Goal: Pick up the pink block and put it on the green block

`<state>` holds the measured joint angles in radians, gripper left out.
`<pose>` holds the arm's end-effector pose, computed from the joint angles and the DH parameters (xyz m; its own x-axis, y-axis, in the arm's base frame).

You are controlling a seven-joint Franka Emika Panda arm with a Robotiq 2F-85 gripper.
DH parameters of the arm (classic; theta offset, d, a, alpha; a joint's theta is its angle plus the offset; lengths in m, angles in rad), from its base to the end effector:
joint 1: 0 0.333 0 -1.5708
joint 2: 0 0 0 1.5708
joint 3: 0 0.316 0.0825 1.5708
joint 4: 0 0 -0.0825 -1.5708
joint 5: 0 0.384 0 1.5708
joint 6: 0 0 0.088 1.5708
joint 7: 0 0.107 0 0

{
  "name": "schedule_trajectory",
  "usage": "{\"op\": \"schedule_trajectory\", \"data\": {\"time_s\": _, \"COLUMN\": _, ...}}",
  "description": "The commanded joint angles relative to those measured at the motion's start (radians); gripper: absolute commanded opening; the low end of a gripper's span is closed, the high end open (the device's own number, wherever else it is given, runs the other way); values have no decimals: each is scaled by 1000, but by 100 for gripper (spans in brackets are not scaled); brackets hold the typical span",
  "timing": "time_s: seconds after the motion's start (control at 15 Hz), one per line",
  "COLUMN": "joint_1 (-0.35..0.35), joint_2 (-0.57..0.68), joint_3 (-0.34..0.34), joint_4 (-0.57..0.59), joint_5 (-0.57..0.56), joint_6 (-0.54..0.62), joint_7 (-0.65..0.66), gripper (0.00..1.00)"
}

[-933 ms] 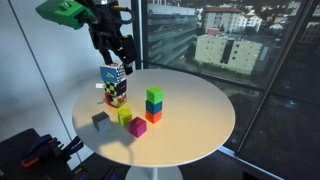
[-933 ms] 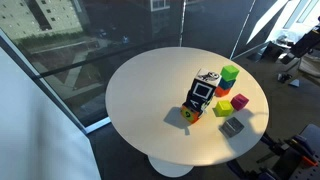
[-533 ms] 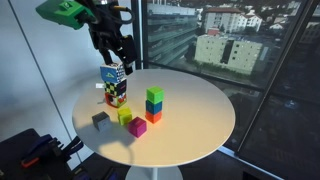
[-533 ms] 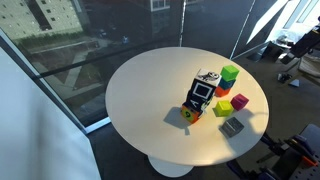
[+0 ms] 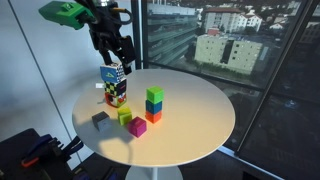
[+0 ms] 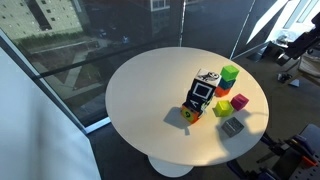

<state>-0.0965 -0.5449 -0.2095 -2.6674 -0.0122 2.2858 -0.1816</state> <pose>0.3650 -0.1136 0.4195 0.9807 -0.1000 0.1680 -0.0897 -0.9936 -0.0683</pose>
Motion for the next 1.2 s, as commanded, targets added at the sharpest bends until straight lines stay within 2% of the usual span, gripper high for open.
{"op": "schedule_trajectory", "data": {"time_s": 0.0, "joint_1": -9, "joint_2": 42, "joint_3": 33, "joint_4": 37, "joint_5": 6, "joint_6": -2, "joint_7": 40, "gripper": 100}}
{"op": "schedule_trajectory", "data": {"time_s": 0.6, "joint_1": -33, "joint_2": 174, "joint_3": 106, "joint_4": 98, "joint_5": -46, "joint_6": -26, "joint_7": 173, "gripper": 100}}
{"op": "schedule_trajectory", "data": {"time_s": 1.13, "joint_1": -34, "joint_2": 350, "joint_3": 120, "joint_4": 168, "joint_5": -104, "joint_6": -47, "joint_7": 248, "gripper": 100}}
